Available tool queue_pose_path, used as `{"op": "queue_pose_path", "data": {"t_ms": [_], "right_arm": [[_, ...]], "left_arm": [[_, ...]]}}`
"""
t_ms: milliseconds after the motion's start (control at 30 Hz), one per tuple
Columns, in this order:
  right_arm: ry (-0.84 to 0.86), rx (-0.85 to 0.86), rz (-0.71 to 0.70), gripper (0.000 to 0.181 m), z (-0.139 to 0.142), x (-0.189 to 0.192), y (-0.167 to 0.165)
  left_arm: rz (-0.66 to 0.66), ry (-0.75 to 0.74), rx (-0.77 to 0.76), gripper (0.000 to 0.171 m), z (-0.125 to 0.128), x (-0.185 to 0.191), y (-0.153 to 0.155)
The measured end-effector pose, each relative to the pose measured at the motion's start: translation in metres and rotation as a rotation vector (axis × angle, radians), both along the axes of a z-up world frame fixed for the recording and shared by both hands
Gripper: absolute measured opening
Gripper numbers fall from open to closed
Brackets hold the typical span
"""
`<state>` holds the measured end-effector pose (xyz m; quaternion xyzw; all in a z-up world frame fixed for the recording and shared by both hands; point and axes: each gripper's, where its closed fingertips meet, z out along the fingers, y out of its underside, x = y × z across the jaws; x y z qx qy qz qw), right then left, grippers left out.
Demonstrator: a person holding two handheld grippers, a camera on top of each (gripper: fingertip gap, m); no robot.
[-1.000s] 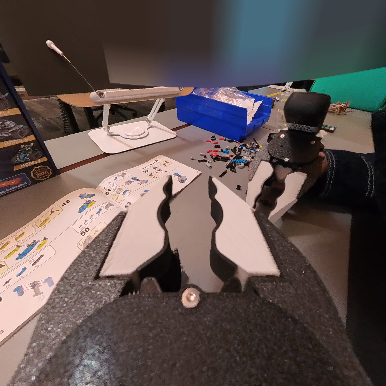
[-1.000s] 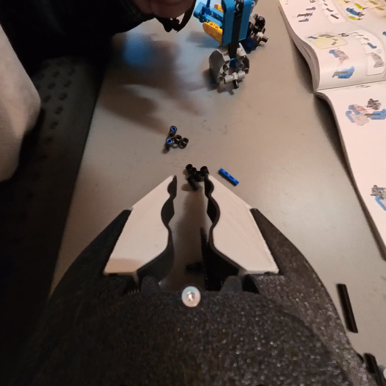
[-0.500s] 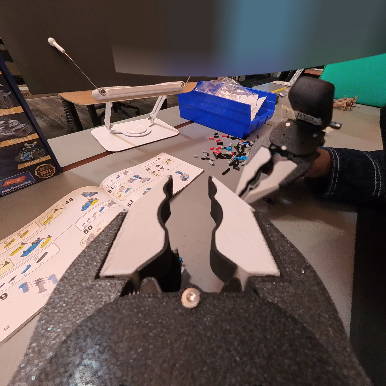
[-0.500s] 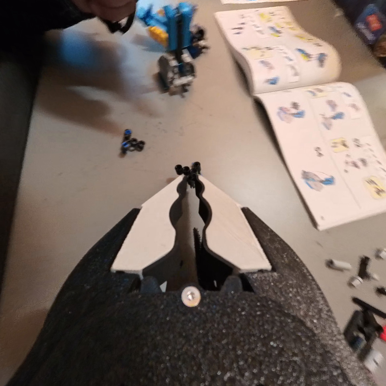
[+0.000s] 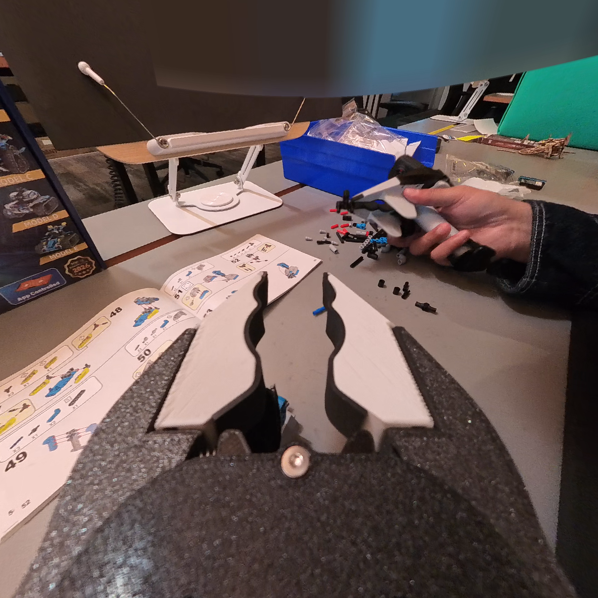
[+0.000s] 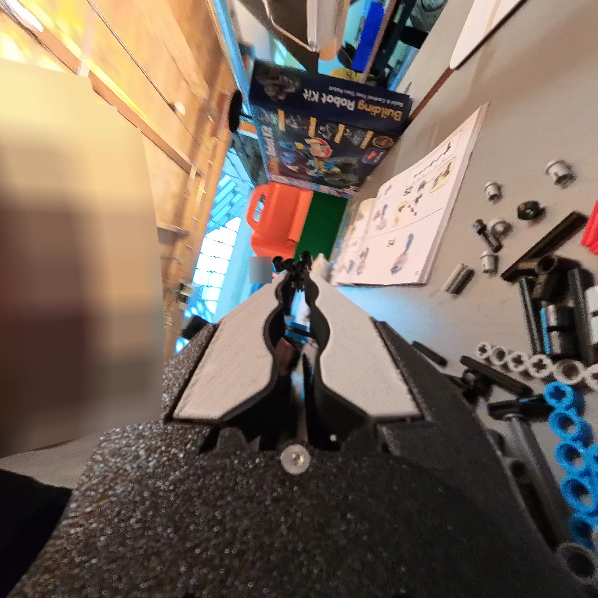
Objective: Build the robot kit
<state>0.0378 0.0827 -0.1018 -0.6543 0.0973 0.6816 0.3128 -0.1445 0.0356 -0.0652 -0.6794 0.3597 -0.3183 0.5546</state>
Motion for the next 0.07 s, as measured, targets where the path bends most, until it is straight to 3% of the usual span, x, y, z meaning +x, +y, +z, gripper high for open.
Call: {"op": "queue_pose_path", "data": {"t_ms": [67], "right_arm": [[0.1,-0.03,-0.001,0.006,0.0085,0.0024,0.0]], "left_arm": [[0.0,0.004,0.004,0.033,-0.0003,0.0002,0.0]]}}
